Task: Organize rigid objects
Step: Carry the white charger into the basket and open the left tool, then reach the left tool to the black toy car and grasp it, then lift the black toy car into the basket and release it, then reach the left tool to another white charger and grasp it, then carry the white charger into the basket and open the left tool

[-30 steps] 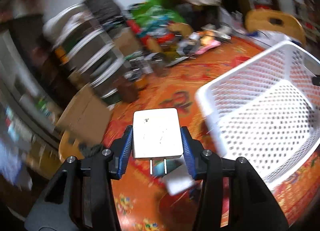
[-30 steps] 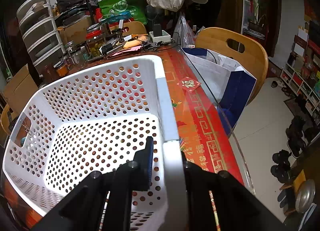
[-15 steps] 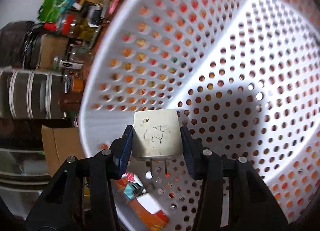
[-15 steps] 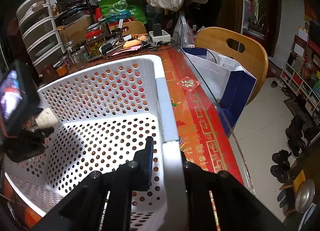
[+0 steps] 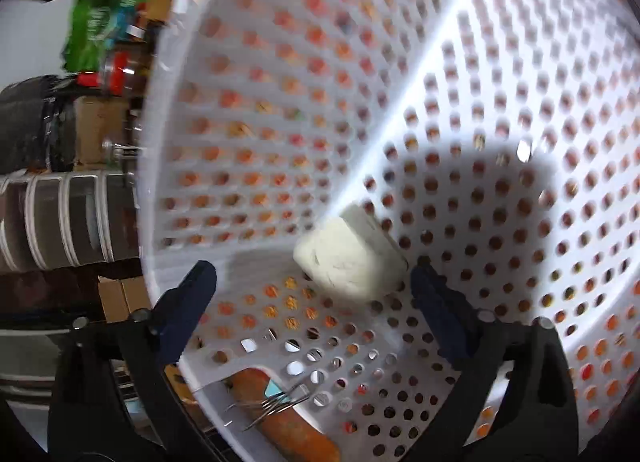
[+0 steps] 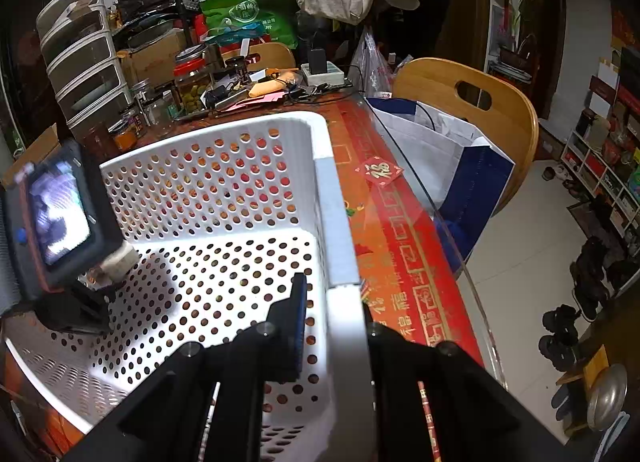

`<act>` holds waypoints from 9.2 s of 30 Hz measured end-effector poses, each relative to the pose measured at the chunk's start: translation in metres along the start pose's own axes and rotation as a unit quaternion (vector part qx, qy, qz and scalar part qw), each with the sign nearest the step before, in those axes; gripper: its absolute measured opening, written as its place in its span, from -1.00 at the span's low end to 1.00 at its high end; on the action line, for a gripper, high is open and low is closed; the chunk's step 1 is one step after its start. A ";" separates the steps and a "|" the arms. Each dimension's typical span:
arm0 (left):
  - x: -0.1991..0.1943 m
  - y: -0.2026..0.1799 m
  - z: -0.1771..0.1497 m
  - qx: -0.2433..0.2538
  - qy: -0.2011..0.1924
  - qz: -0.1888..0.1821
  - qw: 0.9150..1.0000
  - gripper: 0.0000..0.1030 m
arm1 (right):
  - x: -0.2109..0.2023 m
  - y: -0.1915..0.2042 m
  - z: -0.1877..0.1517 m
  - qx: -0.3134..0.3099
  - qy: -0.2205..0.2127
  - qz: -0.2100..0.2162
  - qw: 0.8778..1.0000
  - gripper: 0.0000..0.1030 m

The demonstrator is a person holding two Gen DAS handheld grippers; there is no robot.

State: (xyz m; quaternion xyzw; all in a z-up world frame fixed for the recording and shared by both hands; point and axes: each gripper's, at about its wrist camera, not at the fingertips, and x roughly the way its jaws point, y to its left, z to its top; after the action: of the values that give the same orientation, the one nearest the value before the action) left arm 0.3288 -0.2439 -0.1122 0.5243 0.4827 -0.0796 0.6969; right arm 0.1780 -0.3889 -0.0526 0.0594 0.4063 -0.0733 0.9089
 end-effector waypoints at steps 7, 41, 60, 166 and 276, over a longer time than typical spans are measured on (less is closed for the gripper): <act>-0.074 0.059 -0.054 -0.122 -0.110 -0.013 0.986 0.90 | 0.001 0.000 0.000 -0.001 0.002 -0.001 1.000 -0.80; 0.036 -0.014 -0.282 -0.466 -0.131 -0.172 0.858 0.61 | 0.001 0.000 -0.001 0.002 0.009 -0.010 1.000 -0.80; 0.027 -0.002 -0.295 -0.477 -0.173 -0.168 0.846 0.07 | 0.002 0.000 -0.001 0.002 0.009 -0.009 1.000 -0.80; 0.167 0.168 -0.233 -0.478 -0.072 -0.206 0.851 0.87 | 0.004 0.004 0.003 -0.014 0.029 -0.024 0.999 -0.80; -0.056 0.113 -0.267 -0.365 -0.170 -0.092 0.911 1.00 | 0.008 0.011 0.004 -0.027 0.038 -0.019 0.999 -0.80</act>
State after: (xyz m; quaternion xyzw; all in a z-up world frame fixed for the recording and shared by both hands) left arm 0.2116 -0.0010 0.0085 0.1654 0.3986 -0.0494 0.9007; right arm 0.1884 -0.3796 -0.0552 0.0304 0.4433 -0.0771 0.8926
